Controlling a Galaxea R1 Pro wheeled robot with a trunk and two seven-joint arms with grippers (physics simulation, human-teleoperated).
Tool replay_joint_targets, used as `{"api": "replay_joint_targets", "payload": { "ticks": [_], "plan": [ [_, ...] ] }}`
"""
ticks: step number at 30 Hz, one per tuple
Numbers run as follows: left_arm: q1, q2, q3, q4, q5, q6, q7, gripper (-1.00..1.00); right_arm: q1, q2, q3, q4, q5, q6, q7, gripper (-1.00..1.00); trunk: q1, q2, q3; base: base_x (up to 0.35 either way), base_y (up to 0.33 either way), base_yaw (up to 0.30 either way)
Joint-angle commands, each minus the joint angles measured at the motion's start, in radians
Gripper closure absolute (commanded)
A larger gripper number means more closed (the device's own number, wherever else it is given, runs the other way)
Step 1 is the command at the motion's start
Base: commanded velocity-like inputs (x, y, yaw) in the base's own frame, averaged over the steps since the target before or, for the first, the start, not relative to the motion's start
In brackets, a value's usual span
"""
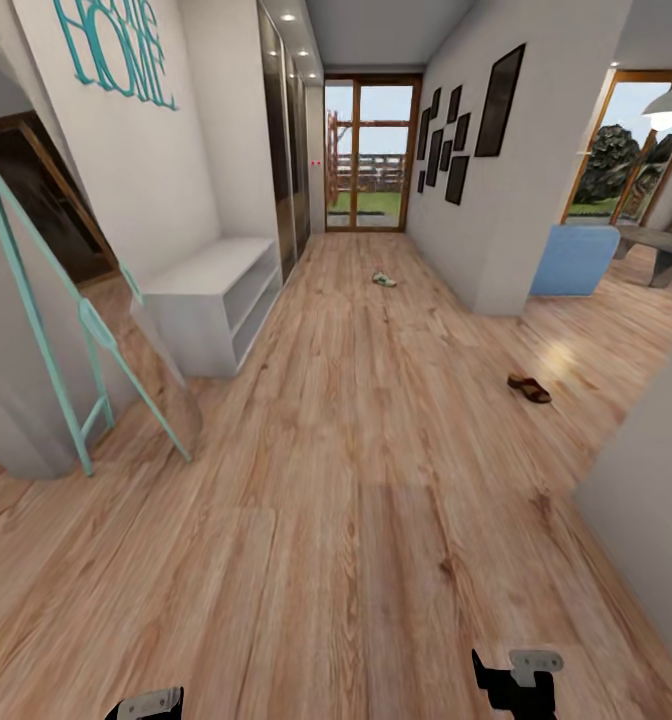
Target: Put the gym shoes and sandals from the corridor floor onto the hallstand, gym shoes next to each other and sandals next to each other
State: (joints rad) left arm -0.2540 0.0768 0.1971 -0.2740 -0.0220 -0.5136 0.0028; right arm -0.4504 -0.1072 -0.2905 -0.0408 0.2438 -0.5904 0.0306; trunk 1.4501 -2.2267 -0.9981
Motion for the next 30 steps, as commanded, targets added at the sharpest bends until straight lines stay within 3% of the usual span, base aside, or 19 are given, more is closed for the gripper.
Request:
{"api": "replay_joint_targets", "payload": {
  "ticks": [1, 30],
  "plan": [
    [-0.001, 0.0, 0.002, 0.001, -0.003, -0.003, 0.0, -1.0, -0.001, 0.0, -0.009, 0.001, 0.007, -0.003, 0.003, -1.0, 0.0, 0.0, -0.001, 0.338, 0.0, 0.0],
    [-0.001, 0.0, 0.002, 0.001, -0.002, -0.003, 0.0, -1.0, -0.001, 0.0, -0.009, 0.0, 0.006, -0.003, 0.004, -1.0, 0.0, 0.0, 0.0, 0.338, 0.0, -0.04]
  ]
}}
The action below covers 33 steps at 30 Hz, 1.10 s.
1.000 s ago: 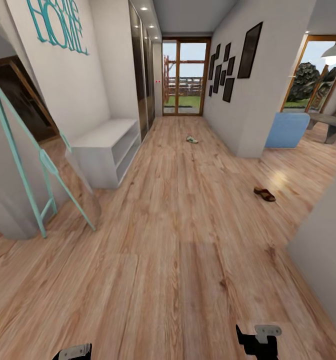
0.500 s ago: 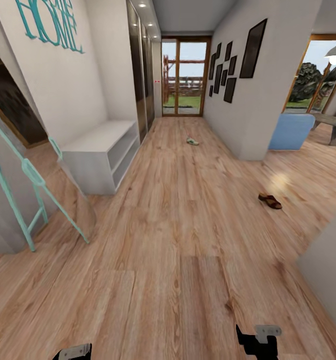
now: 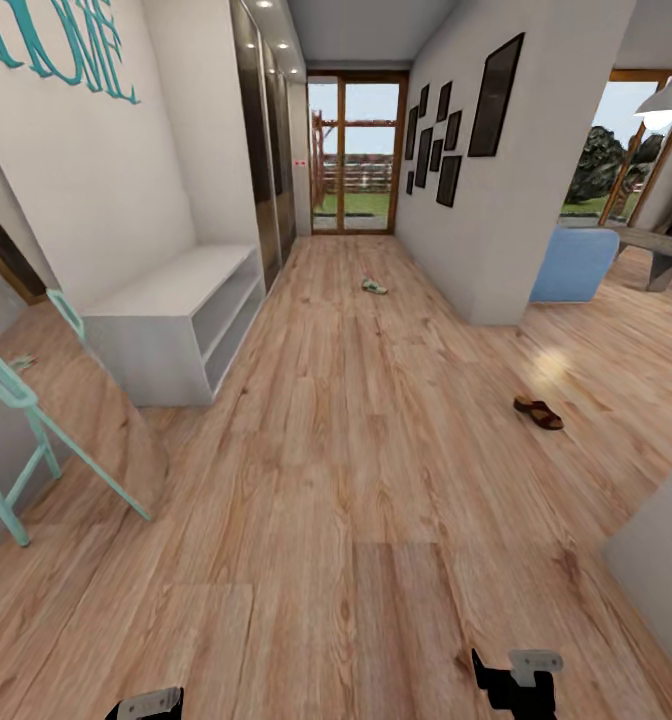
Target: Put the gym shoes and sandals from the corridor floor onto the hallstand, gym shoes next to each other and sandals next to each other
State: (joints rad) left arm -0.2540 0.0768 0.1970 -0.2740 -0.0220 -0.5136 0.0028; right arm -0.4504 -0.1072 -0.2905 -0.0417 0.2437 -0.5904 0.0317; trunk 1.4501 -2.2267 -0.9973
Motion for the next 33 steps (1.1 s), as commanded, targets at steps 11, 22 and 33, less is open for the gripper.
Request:
{"api": "replay_joint_targets", "payload": {
  "ticks": [11, 22, 33],
  "plan": [
    [-0.001, 0.0, 0.002, 0.001, -0.003, -0.003, 0.0, -1.0, -0.001, 0.0, -0.009, 0.0, 0.007, -0.003, 0.005, -1.0, 0.0, 0.0, -0.001, 0.338, 0.0, -0.003],
    [-0.001, -0.001, 0.002, 0.001, -0.003, -0.003, 0.0, -1.0, -0.001, 0.0, -0.009, 0.0, 0.006, -0.003, 0.003, -1.0, 0.0, 0.0, -0.001, 0.338, 0.0, 0.0],
    [-0.001, 0.0, 0.002, 0.001, -0.003, -0.003, 0.0, -1.0, -0.001, 0.0, -0.009, 0.0, 0.006, -0.003, 0.001, -1.0, 0.0, 0.0, -0.001, 0.338, 0.0, 0.0]
  ]
}}
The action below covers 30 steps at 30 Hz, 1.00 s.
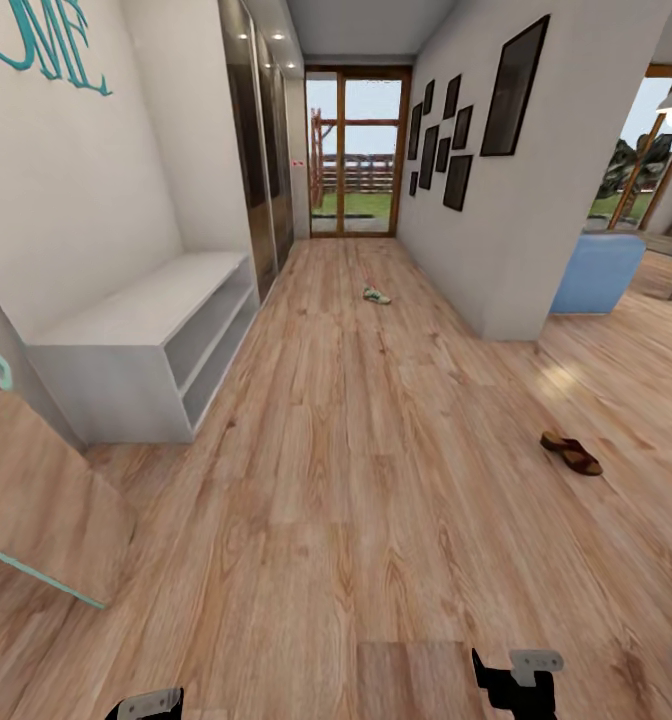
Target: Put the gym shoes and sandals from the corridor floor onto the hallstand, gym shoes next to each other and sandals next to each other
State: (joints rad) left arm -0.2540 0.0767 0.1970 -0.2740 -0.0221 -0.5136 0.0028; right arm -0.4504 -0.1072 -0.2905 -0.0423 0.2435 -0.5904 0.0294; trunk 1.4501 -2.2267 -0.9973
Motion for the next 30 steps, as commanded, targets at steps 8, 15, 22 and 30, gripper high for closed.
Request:
{"api": "replay_joint_targets", "payload": {
  "ticks": [8, 15, 22, 30],
  "plan": [
    [-0.001, 0.0, 0.002, 0.001, -0.002, -0.003, 0.0, -1.0, -0.001, 0.0, -0.009, 0.001, 0.007, -0.003, 0.003, -1.0, 0.0, 0.0, -0.001, 0.338, 0.0, 0.0],
    [-0.001, 0.0, 0.002, 0.001, -0.002, -0.003, 0.0, -1.0, -0.001, 0.0, -0.009, 0.002, 0.007, -0.003, 0.003, -1.0, 0.0, 0.0, -0.001, 0.338, 0.0, 0.0],
    [-0.001, 0.0, 0.002, 0.001, -0.002, -0.003, 0.0, -1.0, -0.001, 0.0, -0.009, 0.002, 0.007, -0.003, 0.003, -1.0, 0.0, 0.0, -0.001, 0.338, 0.0, 0.0],
    [-0.001, 0.0, 0.002, 0.018, -0.004, -0.005, 0.0, -1.0, -0.001, 0.0, -0.009, 0.002, 0.007, -0.003, 0.003, -1.0, 0.0, 0.0, -0.001, 0.338, 0.0, 0.0]
  ]
}}
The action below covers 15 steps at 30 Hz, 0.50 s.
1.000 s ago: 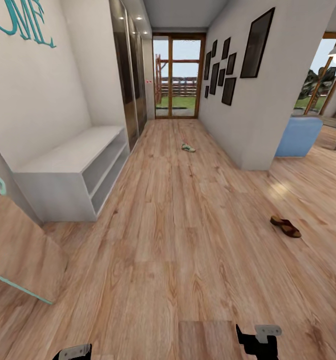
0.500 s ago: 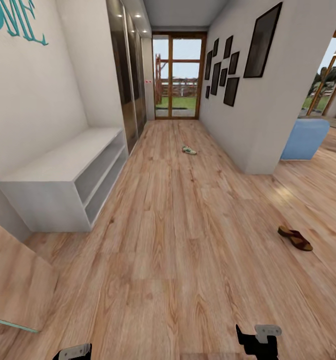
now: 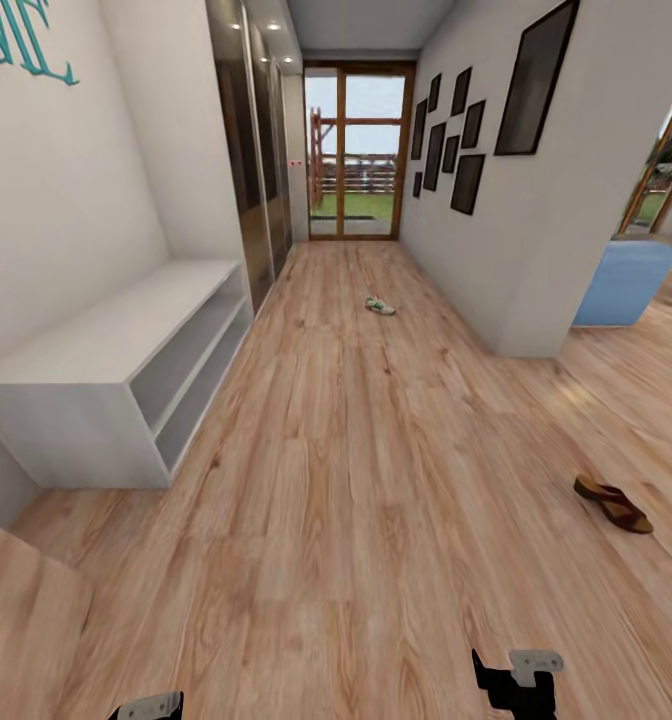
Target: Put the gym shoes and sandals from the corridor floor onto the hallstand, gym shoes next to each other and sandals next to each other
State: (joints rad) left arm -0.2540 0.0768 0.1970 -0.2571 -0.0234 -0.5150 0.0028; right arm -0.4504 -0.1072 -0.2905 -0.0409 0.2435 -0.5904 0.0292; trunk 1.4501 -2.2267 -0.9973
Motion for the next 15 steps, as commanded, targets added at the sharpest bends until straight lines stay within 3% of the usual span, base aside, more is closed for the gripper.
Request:
{"api": "replay_joint_targets", "payload": {
  "ticks": [1, 15],
  "plan": [
    [-0.001, 0.0, 0.002, 0.001, -0.003, -0.003, 0.0, -1.0, -0.001, 0.0, -0.009, 0.001, 0.007, -0.003, 0.003, -1.0, 0.0, 0.0, -0.001, 0.338, 0.0, 0.0],
    [-0.001, 0.0, 0.002, 0.002, -0.003, -0.003, 0.0, -1.0, -0.001, 0.0, -0.009, 0.001, 0.007, -0.003, 0.003, -1.0, 0.0, 0.0, -0.001, 0.338, 0.0, 0.0]
  ]
}}
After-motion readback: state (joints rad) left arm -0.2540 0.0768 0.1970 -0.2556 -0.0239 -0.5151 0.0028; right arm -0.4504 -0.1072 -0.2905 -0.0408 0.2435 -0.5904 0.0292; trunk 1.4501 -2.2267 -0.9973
